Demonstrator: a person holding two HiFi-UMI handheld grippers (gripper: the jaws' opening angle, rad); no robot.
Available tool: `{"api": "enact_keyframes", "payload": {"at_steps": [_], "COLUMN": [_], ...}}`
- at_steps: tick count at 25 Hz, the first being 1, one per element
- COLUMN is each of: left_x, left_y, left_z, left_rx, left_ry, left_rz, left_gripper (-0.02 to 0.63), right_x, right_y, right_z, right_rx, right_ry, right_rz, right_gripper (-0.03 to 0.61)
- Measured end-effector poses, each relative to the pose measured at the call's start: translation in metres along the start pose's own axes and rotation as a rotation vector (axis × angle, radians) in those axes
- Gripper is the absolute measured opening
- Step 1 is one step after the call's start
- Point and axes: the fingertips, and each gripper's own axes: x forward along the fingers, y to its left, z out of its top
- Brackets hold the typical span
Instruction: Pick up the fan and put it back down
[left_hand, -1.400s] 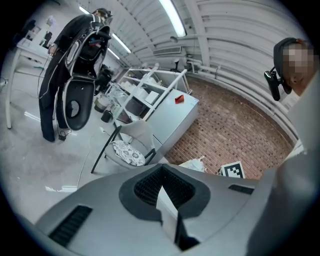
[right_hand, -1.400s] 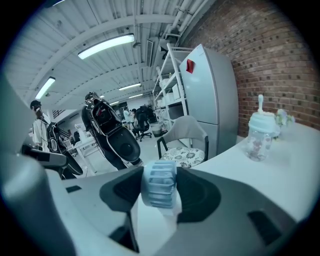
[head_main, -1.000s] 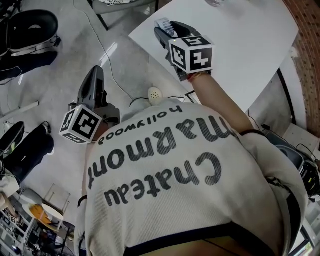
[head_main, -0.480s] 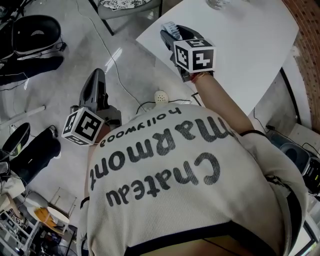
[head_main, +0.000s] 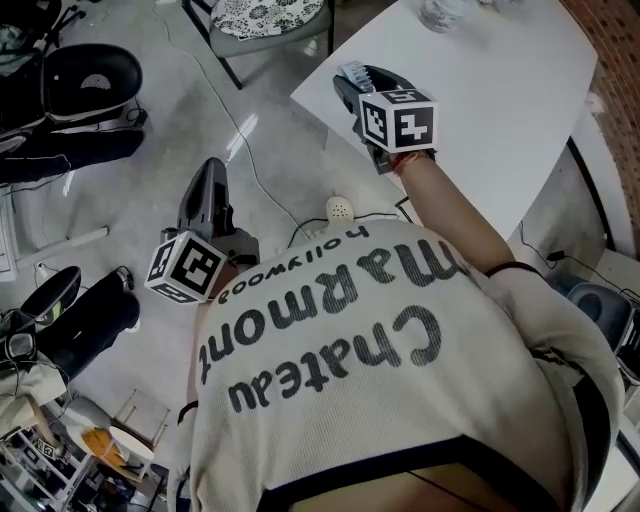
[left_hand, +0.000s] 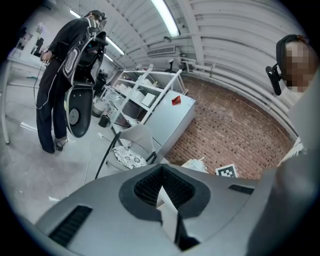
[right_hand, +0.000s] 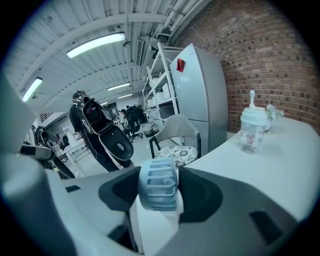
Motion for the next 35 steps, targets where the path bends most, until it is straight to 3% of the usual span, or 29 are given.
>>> {"api": "enact_keyframes", "payload": {"at_steps": [10,19,25,35], "left_x": [-0.014,-0.055,-0.072,-0.106], "left_y": [0.000,-0.028,-0.045,-0.076], "left_z": [0.015,0.016,0.008,-0.010], "left_rx": [0.002,0.019,0.024,0.045], "left_ry": [-0.024,-0.051,-0.044,-0.014], "left_rz": [-0.014,-0.044,-0.085,-0.157], "left_gripper": [0.002,0.002,0.002,0.002], "right_x": [-0.015,-0.070,-0.103,-0.162], "right_y": [-0.002,0.012,0.023,0.047], "right_z": [0.014,0.016,0.002,-0.040], "right_rx": [0.033,0.048,0.056,0.165], "right_ry": [-0.033,-0.082,-0.082,-0.072], "right_rz": [-0.044,-0.061,-0.068,-0.061], "right_gripper": [0.242,0.241,0.230,0.187]}}
